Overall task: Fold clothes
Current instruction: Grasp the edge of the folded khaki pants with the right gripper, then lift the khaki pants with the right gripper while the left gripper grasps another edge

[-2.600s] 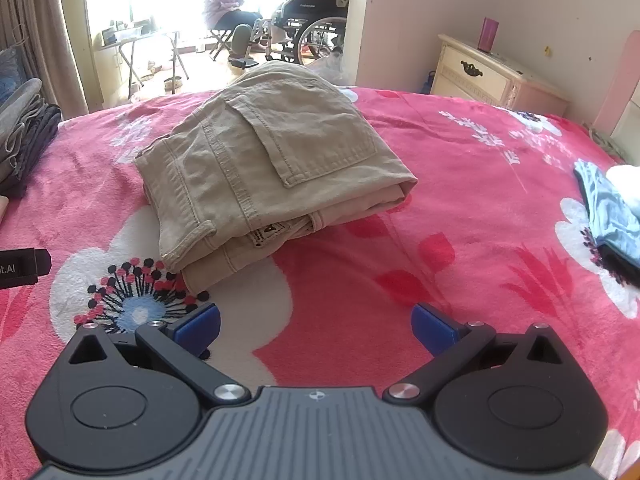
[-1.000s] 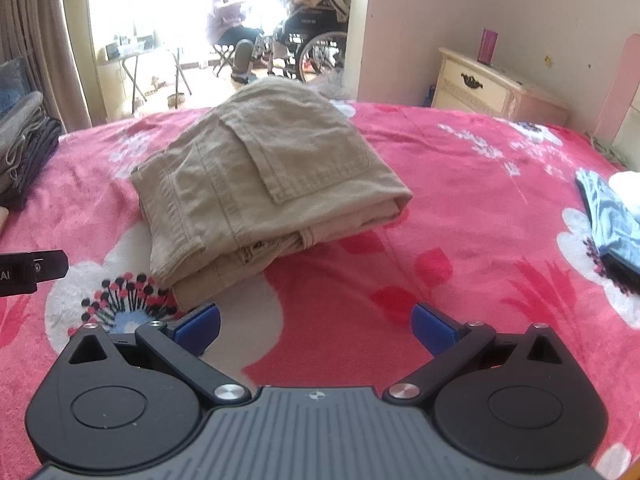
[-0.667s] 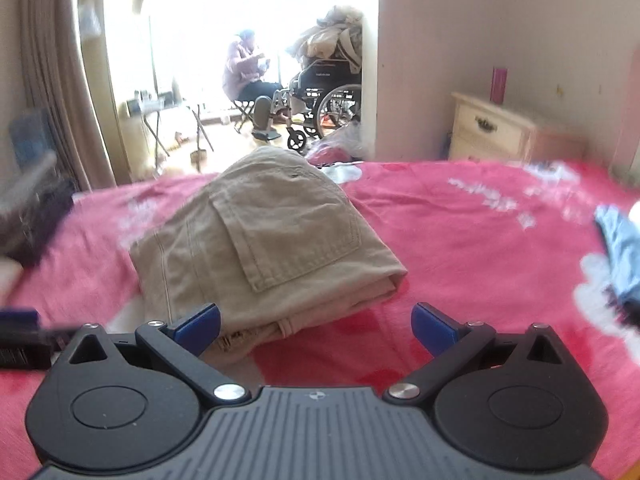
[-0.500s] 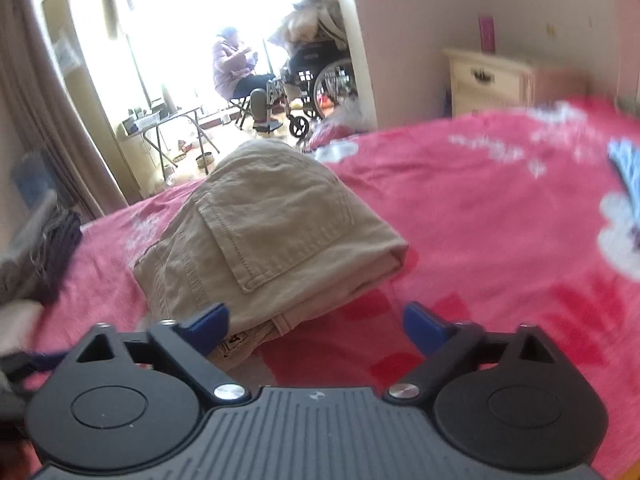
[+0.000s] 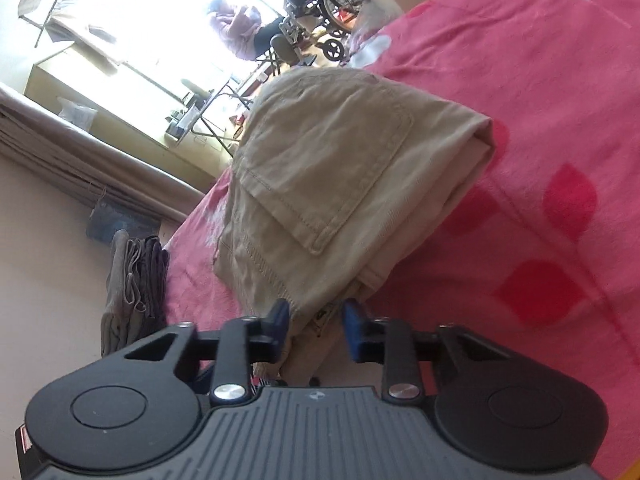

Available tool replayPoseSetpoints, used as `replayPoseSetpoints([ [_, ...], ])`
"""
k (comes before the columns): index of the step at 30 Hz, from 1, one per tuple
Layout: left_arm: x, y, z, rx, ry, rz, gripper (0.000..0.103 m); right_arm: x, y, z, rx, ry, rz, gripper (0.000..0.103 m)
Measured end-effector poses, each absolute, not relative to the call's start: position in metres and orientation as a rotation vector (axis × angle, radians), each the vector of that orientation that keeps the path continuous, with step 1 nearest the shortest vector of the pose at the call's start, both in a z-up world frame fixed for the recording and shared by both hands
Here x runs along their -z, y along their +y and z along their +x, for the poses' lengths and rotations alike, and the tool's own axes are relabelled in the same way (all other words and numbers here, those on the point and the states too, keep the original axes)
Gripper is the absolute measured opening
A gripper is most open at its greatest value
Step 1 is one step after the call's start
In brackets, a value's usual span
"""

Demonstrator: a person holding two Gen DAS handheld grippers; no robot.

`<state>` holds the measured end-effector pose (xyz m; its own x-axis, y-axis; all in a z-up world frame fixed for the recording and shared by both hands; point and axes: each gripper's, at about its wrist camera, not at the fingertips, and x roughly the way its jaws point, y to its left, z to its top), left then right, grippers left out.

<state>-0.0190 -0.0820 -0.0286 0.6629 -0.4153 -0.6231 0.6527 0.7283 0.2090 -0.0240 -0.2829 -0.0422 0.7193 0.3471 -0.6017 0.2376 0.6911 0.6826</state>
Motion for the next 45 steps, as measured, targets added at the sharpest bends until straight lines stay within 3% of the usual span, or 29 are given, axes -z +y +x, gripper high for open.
replayPoseSetpoints([
  [2,0.027,-0.083,-0.019,0.613,0.55,0.45,0.055,0.035,-0.283,-0.027,-0.091,0.759,0.818,0.015],
  [6,0.028,-0.087,-0.007,0.573,0.53,0.477,0.057,0.033,-0.285,-0.026,-0.113,0.74,0.825,0.014],
  [14,0.012,-0.07,0.014,0.527,0.546,0.312,0.035,0.047,-0.295,-0.029,-0.152,0.744,0.914,0.013],
  [22,-0.006,-0.071,0.026,0.491,0.46,0.294,0.034,0.071,-0.287,-0.018,-0.185,0.813,1.014,0.015],
  [30,0.007,-0.073,0.021,0.535,0.468,0.363,0.046,0.076,-0.292,-0.015,-0.258,0.773,1.093,0.015],
  [33,0.013,-0.073,0.024,0.562,0.485,0.399,0.061,0.075,-0.294,-0.011,-0.282,0.766,1.086,0.015],
  [45,0.007,-0.058,0.017,0.646,0.387,0.414,0.069,0.075,-0.292,0.01,-0.302,0.759,1.04,0.014],
])
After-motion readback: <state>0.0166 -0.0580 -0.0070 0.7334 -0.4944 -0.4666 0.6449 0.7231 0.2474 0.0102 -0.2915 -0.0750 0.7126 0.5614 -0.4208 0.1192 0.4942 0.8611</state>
